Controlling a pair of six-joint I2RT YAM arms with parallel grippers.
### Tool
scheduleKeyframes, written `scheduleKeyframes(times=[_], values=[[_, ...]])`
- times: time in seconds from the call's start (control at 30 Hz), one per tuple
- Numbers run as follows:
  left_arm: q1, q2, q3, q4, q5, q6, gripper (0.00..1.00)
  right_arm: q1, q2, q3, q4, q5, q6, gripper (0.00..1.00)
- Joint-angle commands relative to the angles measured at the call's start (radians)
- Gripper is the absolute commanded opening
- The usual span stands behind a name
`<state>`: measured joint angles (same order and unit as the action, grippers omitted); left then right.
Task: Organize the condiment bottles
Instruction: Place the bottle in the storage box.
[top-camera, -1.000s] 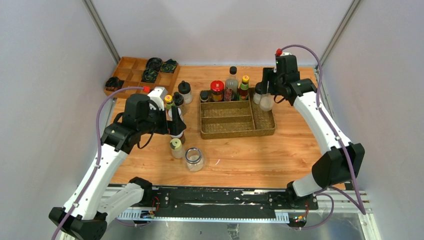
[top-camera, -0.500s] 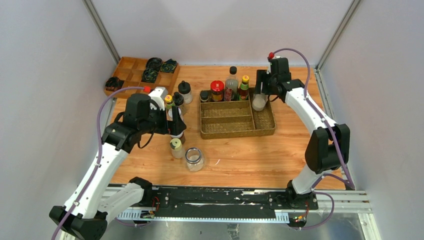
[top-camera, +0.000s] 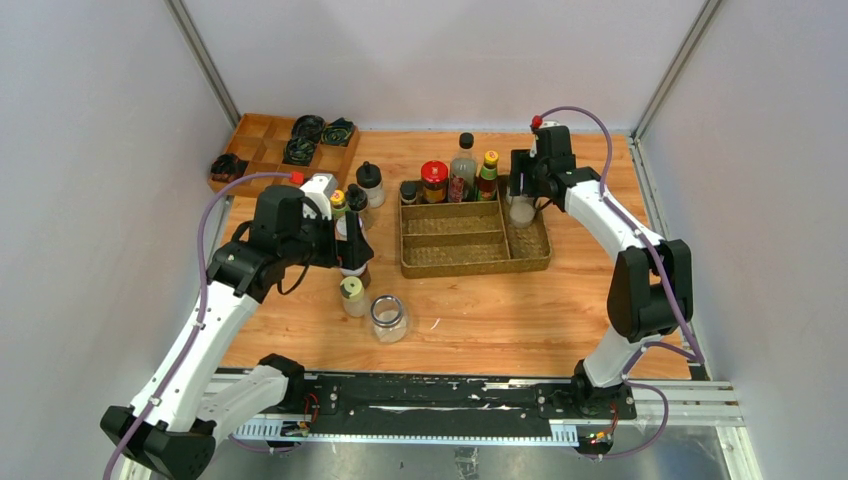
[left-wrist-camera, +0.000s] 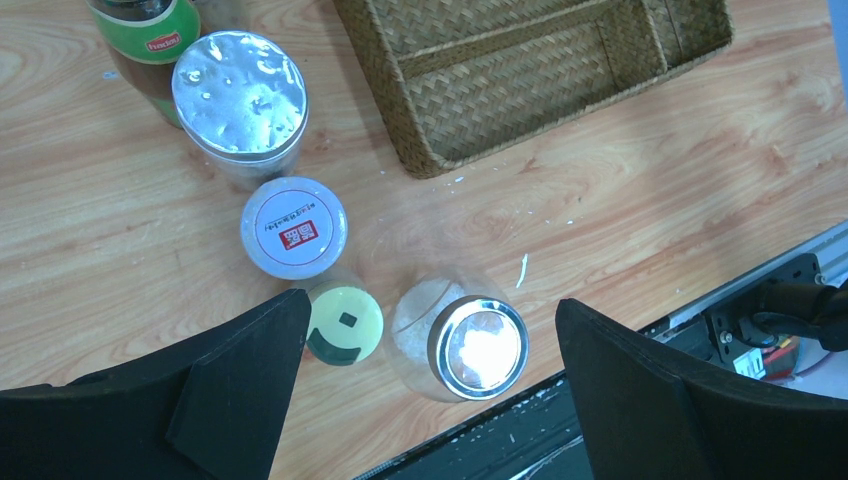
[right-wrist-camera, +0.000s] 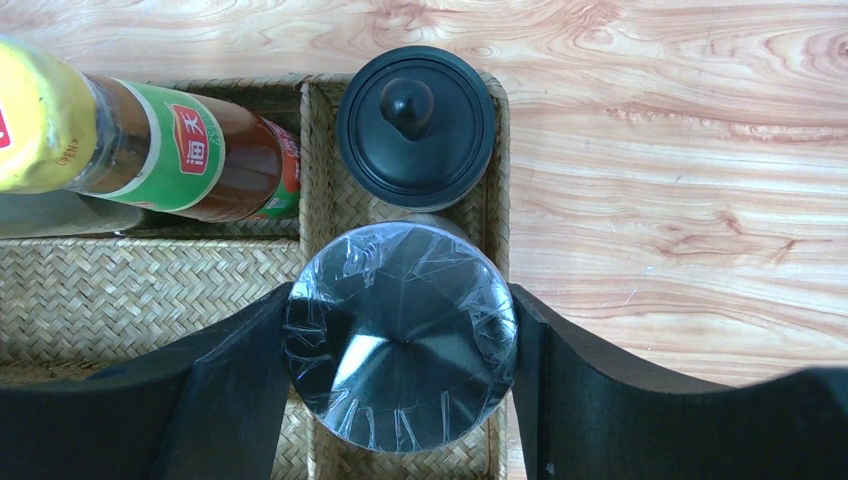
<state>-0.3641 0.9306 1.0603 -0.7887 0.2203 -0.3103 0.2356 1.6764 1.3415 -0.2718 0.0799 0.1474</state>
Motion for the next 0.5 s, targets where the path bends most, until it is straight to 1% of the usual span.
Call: scheduleKeyframes(times=[0.0, 0.1, 0.27, 0.47], values=[[-0.007, 0.007, 0.028, -0.009, 0.006, 0.009, 1.0, -0.008, 0.004, -0.004, 0.065, 0.025, -0.021, 0.53], [-0.007, 0.007, 0.03, -0.009, 0.003, 0.012, 1.0, -0.008, 0.009, -0.018, 0.063, 0.016, -0.009, 0.63], [-0.007, 0.011, 0.038, -0.011, 0.001, 0.011, 1.0, -0.007, -0.006, -0.042, 0.062, 0.013, 0.009, 0.75], [-0.007, 0.01, 0.046, -0.011, 0.003, 0.008, 1.0, -0.008, -0.043, -0.043, 0.056, 0.023, 0.005, 0.85]])
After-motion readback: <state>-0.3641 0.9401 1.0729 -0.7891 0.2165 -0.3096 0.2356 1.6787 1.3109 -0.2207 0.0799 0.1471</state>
